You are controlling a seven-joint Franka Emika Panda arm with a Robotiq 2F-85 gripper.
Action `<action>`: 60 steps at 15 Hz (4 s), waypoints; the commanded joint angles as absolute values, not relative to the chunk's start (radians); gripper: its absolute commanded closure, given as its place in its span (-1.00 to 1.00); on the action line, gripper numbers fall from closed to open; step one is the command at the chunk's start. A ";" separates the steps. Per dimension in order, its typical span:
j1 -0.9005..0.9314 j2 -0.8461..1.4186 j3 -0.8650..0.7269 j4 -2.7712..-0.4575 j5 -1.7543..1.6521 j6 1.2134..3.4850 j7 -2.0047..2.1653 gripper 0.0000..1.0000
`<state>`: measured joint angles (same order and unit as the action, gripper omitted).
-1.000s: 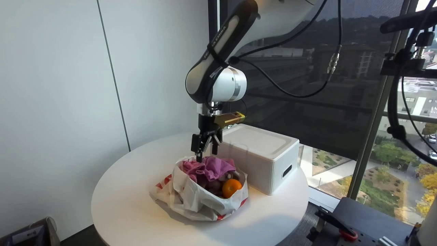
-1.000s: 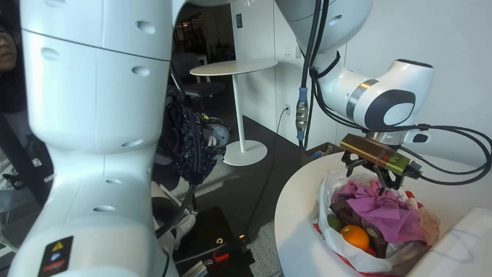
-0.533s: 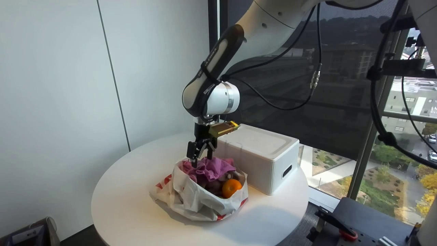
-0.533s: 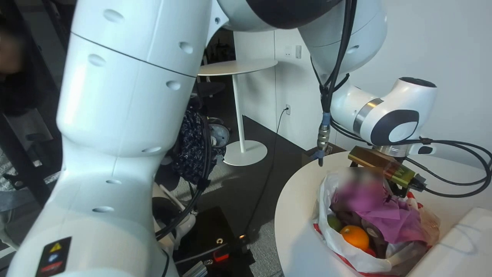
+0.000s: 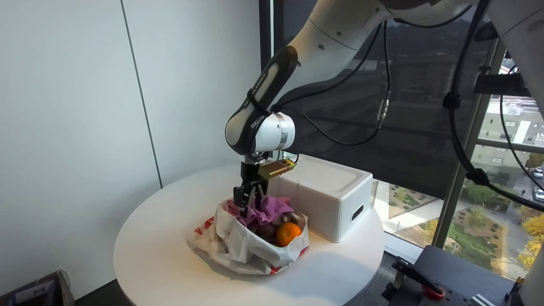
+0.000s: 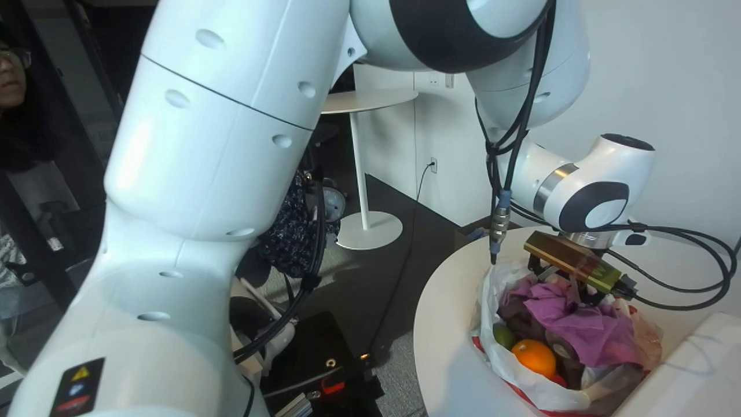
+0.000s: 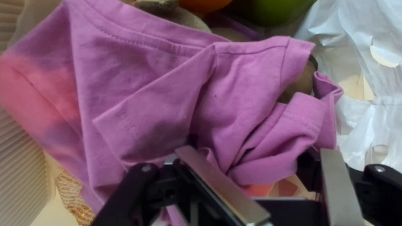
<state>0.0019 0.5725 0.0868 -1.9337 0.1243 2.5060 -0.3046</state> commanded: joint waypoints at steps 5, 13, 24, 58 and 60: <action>-0.026 0.520 0.108 -1.972 0.107 2.481 -0.310 0.69; -0.088 0.322 0.143 -2.073 0.209 2.330 -0.370 0.71; -0.112 -0.085 -0.004 -2.202 0.248 2.429 -0.357 0.74; -0.141 0.038 -0.032 -2.211 0.178 2.364 -0.439 -1.00; -0.107 0.033 -0.014 -2.242 0.151 2.311 -0.466 -1.00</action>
<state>-0.1468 0.0818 -0.0328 -2.1734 0.1529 2.3696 -0.4025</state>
